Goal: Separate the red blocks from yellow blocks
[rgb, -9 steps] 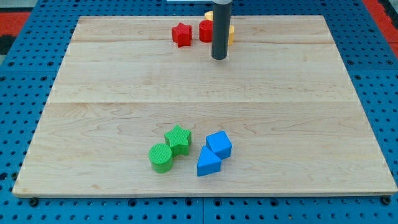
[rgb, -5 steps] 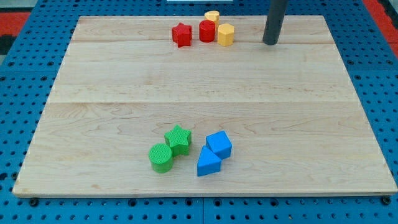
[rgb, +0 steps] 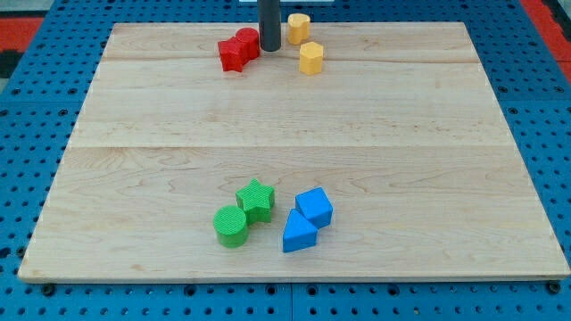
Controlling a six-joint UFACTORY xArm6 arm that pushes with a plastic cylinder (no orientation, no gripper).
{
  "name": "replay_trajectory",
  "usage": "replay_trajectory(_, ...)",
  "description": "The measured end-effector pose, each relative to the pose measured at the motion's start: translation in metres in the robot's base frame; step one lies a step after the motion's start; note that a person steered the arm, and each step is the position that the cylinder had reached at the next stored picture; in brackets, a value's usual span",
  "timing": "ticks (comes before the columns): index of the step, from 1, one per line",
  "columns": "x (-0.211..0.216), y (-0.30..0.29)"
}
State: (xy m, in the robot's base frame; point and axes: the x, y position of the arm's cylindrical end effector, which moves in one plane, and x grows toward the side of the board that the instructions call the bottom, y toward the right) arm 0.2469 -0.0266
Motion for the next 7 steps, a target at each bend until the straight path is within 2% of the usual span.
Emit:
replay_trajectory(1,-0.017,-0.023)
replay_trajectory(2,0.018,-0.048)
replay_trajectory(3,0.031,-0.047)
replay_trajectory(4,0.078,0.005)
replay_trajectory(6,0.172,0.064)
replay_trajectory(7,0.224,0.165)
